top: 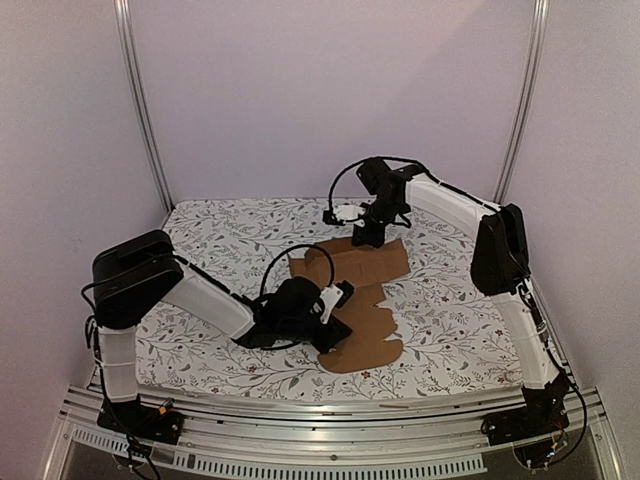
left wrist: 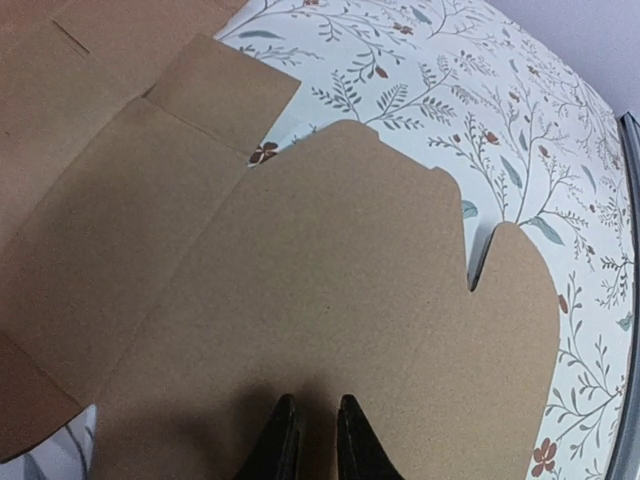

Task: Fold the paper box

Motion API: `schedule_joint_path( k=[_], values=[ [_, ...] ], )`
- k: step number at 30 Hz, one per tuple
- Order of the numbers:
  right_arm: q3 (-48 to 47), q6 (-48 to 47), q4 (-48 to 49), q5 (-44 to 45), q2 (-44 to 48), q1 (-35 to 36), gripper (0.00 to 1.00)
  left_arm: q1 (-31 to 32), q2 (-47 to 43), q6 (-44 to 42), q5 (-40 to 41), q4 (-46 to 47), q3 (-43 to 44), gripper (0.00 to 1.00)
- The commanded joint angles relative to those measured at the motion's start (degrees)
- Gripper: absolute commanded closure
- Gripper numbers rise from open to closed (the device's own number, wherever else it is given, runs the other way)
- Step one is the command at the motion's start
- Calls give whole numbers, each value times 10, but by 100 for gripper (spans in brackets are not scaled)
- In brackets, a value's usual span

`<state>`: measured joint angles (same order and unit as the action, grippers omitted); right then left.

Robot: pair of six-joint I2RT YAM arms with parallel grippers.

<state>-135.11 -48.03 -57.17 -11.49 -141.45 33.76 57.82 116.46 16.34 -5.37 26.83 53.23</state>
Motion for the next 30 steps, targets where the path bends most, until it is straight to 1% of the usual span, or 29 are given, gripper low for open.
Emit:
schedule_joint_path(
  k=[1, 5, 9, 11, 13, 14, 16, 18, 20, 22, 24, 28, 30],
  values=[
    [22, -8, 17, 51, 15, 11, 100, 7, -9, -7, 7, -59, -31, 85],
    [92, -5, 58, 87, 58, 5, 100, 9, -42, -11, 33, -39, -52, 84],
    [238, -2, 170, 141, 152, 4, 100, 16, -118, -17, 98, 3, -103, 75],
    [315, -4, 230, 163, 206, 5, 100, 18, -167, -20, 138, 26, -135, 70],
    [374, -11, 269, 180, 247, 4, 100, 18, -212, -20, 184, 42, -163, 60],
    [397, -12, 276, 185, 268, 6, 100, 18, -235, -19, 221, 47, -174, 54],
    [415, -6, 261, 188, 289, 6, 100, 15, -257, -23, 259, 40, -179, 44],
    [427, 8, 242, 191, 302, 5, 100, 10, -265, -29, 277, 16, -163, 36],
    [436, 32, 224, 193, 308, 5, 100, -4, -256, -14, 271, -25, -131, 31],
    [444, 55, 205, 191, 311, 5, 100, -23, -246, 25, 251, -65, -98, 30],
    [457, 79, 196, 191, 315, 5, 100, -40, -234, 62, 231, -85, -73, 29],
    [488, 101, 194, 191, 337, 6, 100, -60, -200, 77, 236, -124, -28, 29],
    [497, 109, 193, 194, 346, 5, 100, -74, -172, 70, 219, -143, 5, 29]
  ],
)
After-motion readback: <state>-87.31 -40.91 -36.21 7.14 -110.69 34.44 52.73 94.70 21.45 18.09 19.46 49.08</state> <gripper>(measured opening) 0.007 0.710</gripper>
